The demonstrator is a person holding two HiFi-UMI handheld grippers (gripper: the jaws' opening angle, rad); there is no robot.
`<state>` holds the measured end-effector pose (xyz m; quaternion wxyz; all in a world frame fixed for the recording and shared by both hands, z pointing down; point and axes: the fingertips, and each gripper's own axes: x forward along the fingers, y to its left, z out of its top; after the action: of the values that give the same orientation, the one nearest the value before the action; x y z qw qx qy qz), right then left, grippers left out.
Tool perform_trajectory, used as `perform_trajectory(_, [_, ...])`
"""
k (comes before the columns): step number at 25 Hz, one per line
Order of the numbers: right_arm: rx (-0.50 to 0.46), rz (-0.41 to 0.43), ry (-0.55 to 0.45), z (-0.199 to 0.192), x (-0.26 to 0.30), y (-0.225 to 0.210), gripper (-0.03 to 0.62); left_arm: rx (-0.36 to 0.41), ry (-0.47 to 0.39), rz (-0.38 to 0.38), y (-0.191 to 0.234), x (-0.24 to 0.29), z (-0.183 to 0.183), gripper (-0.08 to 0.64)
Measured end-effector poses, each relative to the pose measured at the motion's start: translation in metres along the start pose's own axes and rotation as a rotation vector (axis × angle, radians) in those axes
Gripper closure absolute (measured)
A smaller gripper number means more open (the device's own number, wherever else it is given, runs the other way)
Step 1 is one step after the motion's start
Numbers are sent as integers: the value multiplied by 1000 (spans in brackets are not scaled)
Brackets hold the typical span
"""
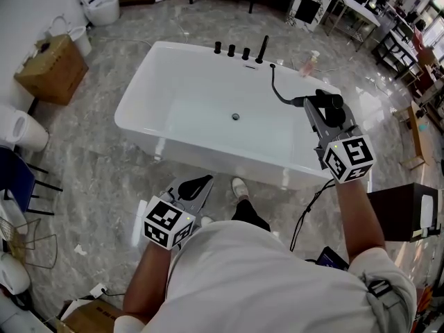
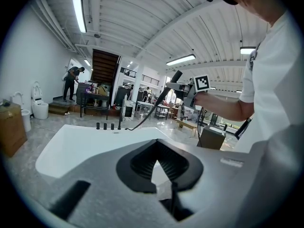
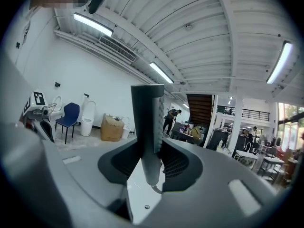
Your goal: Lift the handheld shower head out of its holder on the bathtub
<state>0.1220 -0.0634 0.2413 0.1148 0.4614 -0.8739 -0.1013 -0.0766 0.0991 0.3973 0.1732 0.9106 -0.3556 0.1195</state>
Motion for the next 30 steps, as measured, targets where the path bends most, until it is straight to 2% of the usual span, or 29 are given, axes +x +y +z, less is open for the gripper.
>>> perform_trajectory(9, [10, 12, 13, -6, -1, 0, 446, -16, 5, 13, -4, -4, -6, 554])
perform_trajectory(21, [24, 25, 22, -9, 14, -11, 446, -57, -3, 48, 16, -3, -12, 554])
perform_trajectory(30, [9, 46, 14, -6, 34, -58, 446, -84, 7, 64, 32, 40, -3, 554])
